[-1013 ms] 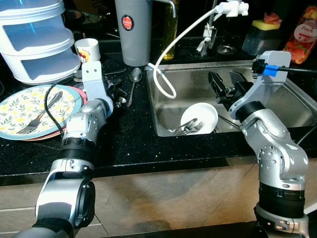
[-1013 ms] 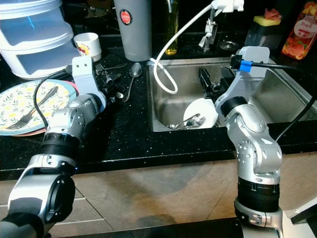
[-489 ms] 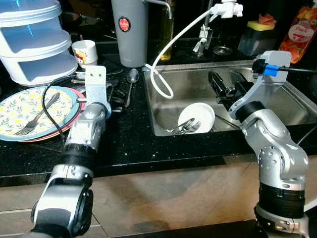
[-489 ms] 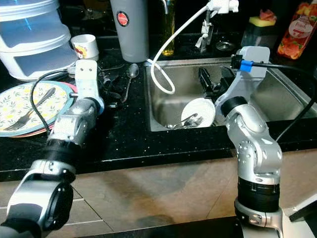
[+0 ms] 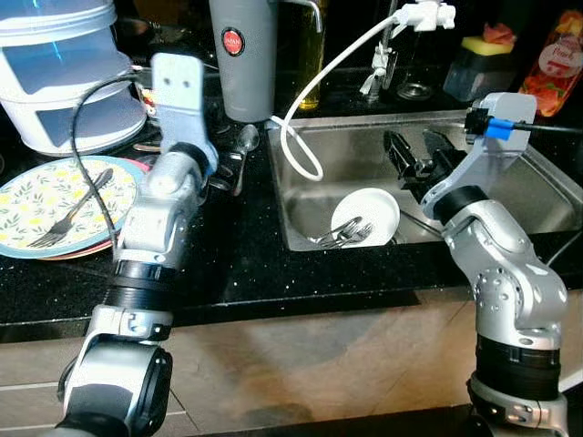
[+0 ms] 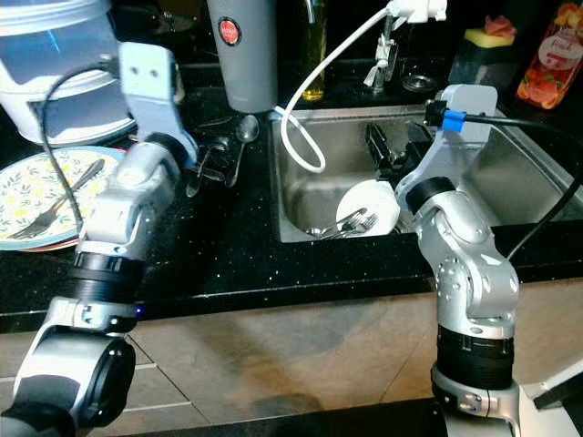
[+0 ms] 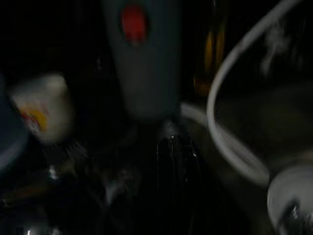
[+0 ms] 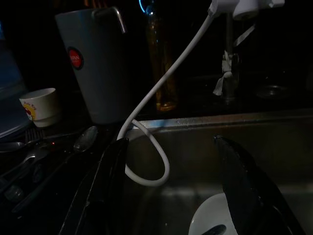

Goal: Kitchen organization

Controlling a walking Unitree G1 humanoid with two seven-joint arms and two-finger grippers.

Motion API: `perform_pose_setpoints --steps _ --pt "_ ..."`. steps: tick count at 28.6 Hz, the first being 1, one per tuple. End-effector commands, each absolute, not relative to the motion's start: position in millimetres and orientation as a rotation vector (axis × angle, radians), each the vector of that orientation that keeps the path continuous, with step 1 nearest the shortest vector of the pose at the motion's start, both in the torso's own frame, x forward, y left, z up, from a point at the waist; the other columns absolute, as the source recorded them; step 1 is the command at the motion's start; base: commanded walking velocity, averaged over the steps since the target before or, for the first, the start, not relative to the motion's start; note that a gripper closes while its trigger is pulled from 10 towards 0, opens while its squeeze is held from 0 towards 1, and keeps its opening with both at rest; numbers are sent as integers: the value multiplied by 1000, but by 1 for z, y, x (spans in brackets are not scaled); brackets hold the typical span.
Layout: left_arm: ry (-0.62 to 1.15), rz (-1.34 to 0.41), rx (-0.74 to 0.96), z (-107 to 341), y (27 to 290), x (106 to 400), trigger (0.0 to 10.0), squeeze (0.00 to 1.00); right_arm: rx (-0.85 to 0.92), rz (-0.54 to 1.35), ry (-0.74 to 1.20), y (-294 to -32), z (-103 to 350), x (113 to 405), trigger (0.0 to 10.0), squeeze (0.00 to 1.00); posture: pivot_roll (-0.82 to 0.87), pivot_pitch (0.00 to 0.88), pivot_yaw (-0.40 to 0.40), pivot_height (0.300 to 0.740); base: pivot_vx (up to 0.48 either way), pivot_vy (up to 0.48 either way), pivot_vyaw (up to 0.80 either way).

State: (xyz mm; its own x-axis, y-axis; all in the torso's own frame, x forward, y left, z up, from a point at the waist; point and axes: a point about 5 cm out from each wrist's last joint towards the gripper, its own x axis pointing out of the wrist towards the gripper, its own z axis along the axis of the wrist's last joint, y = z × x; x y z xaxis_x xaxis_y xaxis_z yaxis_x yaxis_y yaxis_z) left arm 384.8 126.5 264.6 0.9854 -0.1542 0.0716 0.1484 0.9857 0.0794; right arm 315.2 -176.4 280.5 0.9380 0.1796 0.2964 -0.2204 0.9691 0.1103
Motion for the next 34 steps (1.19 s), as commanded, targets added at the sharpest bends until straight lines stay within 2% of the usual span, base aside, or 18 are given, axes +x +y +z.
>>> perform_pose_setpoints --steps 1,9,16,17,25,26,27,28,29,32,34 --pt "30 -93 73 248 134 386 10000 1000 151 201 -305 -177 282 313 10000 0 -13 50 33 740 0 0 0" --pt "73 -36 84 236 144 371 10000 1000 152 196 -301 -178 280 311 10000 0 -6 55 35 740 0 0 0" --pt "169 -24 -19 219 146 365 10000 1000 156 209 -299 -175 280 313 10000 0 6 52 29 740 0 0 0" --pt "190 -16 -34 214 147 367 10000 0 157 211 -299 -175 280 314 10000 0 6 52 27 740 0 0 0" --pt "312 -63 -107 192 146 376 10000 0 155 217 -300 -173 281 315 10000 0 -11 41 28 740 0 0 0" --pt "324 -50 -117 189 146 377 7333 0 154 216 -303 -174 282 314 10000 0 -13 40 30 740 0 0 0" --pt "334 -38 -124 187 147 377 6275 0 153 214 -304 -174 282 314 10000 0 -13 40 30 740 0 0 0" --pt "338 -36 -129 186 147 377 2627 0 152 212 -305 -175 282 313 10000 0 -13 40 30 740 0 0 0" --pt "341 -31 -129 186 148 377 0 0 151 210 -304 -175 282 313 10000 0 -17 38 32 740 0 0 0" --pt "340 -29 -122 186 148 378 0 0 151 208 -304 -176 281 313 10000 0 -17 38 32 740 0 0 0" --pt "298 1 -35 190 152 379 0 0 150 208 -304 -176 281 312 10000 0 -15 33 30 740 0 0 0"
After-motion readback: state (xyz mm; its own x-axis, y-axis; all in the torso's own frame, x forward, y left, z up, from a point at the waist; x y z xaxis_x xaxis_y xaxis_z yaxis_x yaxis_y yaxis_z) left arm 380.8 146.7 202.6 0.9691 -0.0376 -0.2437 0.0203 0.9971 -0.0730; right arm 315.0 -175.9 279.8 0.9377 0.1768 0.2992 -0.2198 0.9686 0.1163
